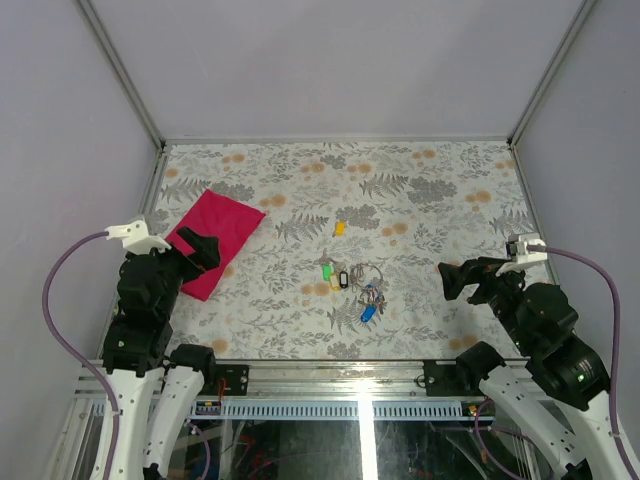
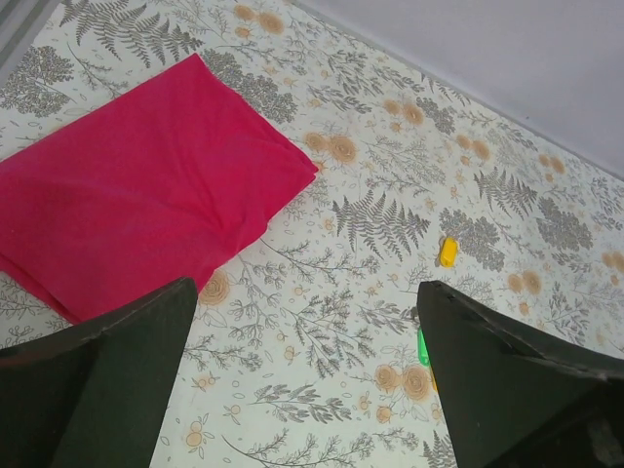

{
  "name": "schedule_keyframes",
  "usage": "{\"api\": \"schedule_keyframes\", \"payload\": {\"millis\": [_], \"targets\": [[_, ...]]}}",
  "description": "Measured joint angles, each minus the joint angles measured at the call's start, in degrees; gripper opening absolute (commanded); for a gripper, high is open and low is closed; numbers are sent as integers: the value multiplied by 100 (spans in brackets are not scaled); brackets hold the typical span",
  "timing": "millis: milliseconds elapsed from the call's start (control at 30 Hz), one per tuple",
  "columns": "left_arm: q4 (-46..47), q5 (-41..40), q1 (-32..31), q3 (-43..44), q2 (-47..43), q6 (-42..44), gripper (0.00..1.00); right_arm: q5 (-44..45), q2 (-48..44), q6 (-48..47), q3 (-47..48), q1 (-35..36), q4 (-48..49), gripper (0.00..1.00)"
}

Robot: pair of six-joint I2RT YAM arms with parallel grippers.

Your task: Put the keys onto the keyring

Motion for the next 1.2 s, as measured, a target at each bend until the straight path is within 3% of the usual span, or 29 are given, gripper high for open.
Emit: {"api": "schedule_keyframes", "payload": {"millis": [533, 800, 967, 1200], "targets": [[48, 59, -7, -24, 118, 92, 100, -31, 321, -22, -120, 0, 31, 99], [133, 957, -26, 151, 949, 247, 100, -323, 2302, 26, 601, 0, 13, 100], [173, 1110, -94, 149, 1080, 214, 100, -695, 3257, 87, 649, 0, 17, 91], [494, 798, -1025, -190, 1419, 22, 100, -1510, 4452, 264, 566, 2, 227, 82]]}}
